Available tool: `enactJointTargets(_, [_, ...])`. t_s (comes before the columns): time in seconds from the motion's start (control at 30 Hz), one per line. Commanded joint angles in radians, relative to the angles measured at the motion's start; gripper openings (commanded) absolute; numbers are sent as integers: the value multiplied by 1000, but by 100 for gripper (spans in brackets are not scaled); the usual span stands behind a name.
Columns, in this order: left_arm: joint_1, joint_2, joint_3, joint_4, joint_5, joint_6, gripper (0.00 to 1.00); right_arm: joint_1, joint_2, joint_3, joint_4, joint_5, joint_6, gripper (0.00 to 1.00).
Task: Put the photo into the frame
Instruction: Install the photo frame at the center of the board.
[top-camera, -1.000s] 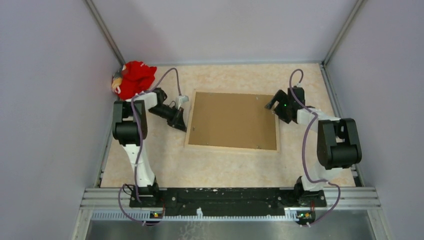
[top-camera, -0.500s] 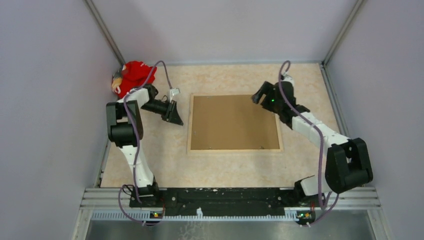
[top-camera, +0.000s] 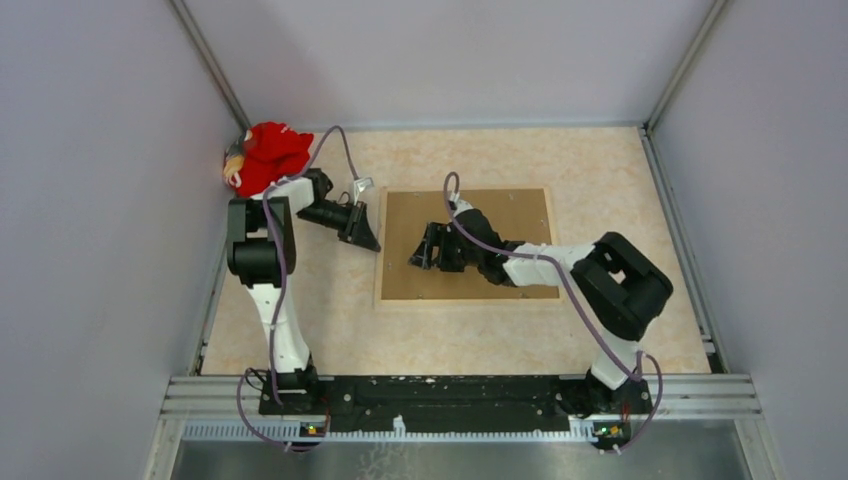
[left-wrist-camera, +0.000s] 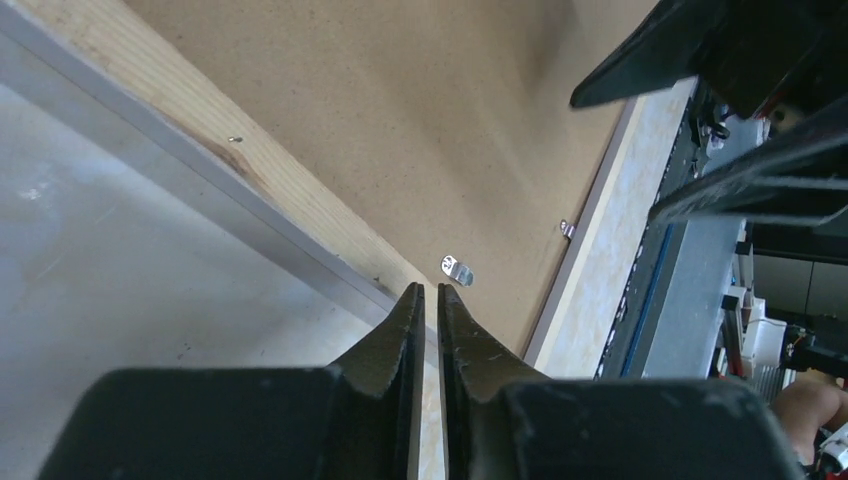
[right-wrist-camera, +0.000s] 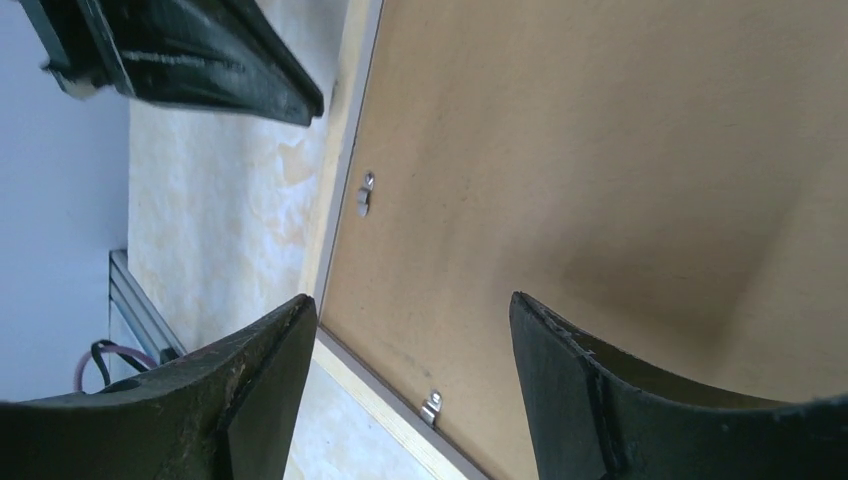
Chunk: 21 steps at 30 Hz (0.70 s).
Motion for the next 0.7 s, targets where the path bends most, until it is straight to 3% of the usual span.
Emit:
enactJointTargets(0.0, [4, 12, -21, 62, -10, -42, 13, 63, 86, 85, 142, -51, 37, 70])
enactJointTargets(0.67, [-1, 20, -56, 143, -81, -103, 6, 107, 306, 226, 179, -120, 88, 69])
